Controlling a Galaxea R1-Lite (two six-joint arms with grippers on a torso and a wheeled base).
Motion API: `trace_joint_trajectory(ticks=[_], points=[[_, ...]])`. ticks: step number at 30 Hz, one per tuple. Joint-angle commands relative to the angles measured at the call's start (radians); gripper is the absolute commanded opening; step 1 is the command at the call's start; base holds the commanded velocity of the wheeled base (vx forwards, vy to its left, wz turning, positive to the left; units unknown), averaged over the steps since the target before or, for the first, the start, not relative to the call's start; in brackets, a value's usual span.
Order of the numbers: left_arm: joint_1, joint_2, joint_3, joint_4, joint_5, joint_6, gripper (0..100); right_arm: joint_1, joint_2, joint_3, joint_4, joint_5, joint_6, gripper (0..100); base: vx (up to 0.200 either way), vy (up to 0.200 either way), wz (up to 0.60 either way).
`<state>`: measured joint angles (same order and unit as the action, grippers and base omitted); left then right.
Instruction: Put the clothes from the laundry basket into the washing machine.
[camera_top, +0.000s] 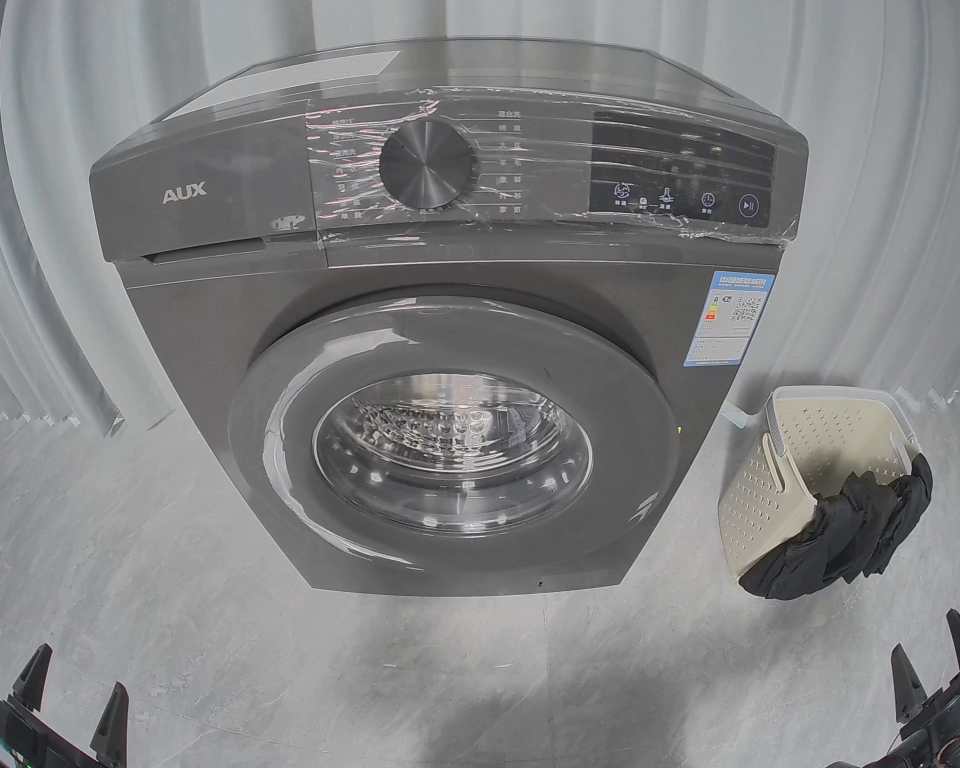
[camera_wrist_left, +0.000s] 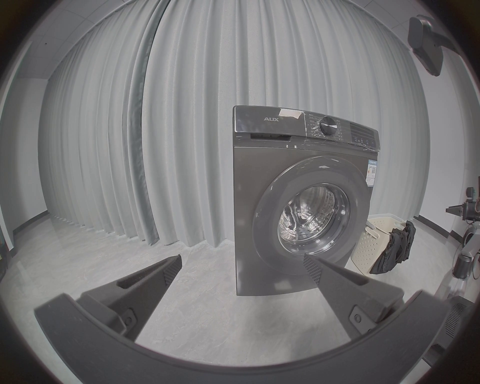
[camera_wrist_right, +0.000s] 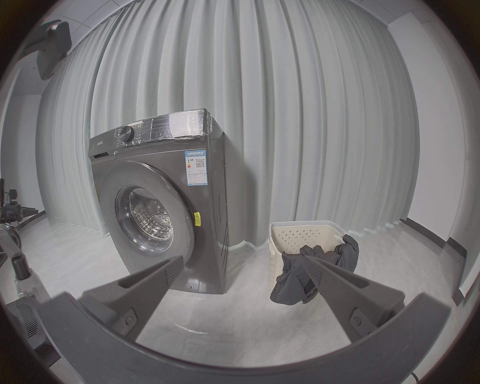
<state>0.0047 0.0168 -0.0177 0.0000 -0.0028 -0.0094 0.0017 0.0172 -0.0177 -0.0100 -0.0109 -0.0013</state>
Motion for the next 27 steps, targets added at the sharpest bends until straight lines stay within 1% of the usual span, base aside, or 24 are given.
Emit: trace_joint_trajectory(ticks=[1, 8, 19, 25, 27], points=[[0.0, -0.017, 0.016, 0.0, 0.0, 0.0, 100, 0.0, -0.017, 0.018, -0.001, 0.0, 0.0, 100, 0.0, 0.0, 0.0], [0.0, -0.017, 0.016, 0.002, 0.001, 0.003, 100, -0.003, -0.017, 0.018, -0.001, 0.0, 0.0, 100, 0.0, 0.0, 0.0], [0.0, -0.017, 0.016, 0.0, 0.0, 0.0, 100, -0.003, -0.017, 0.018, -0.001, 0.0, -0.002, 100, 0.0, 0.0, 0.0], [0.0, -0.017, 0.016, 0.0, 0.001, 0.002, 100, -0.003, -0.017, 0.018, -0.001, -0.001, 0.009, 100, 0.2, 0.0, 0.0], [0.0, -0.017, 0.016, 0.002, 0.001, 0.002, 100, -0.003, -0.017, 0.018, -0.004, -0.008, 0.015, 100, 0.0, 0.0, 0.0]])
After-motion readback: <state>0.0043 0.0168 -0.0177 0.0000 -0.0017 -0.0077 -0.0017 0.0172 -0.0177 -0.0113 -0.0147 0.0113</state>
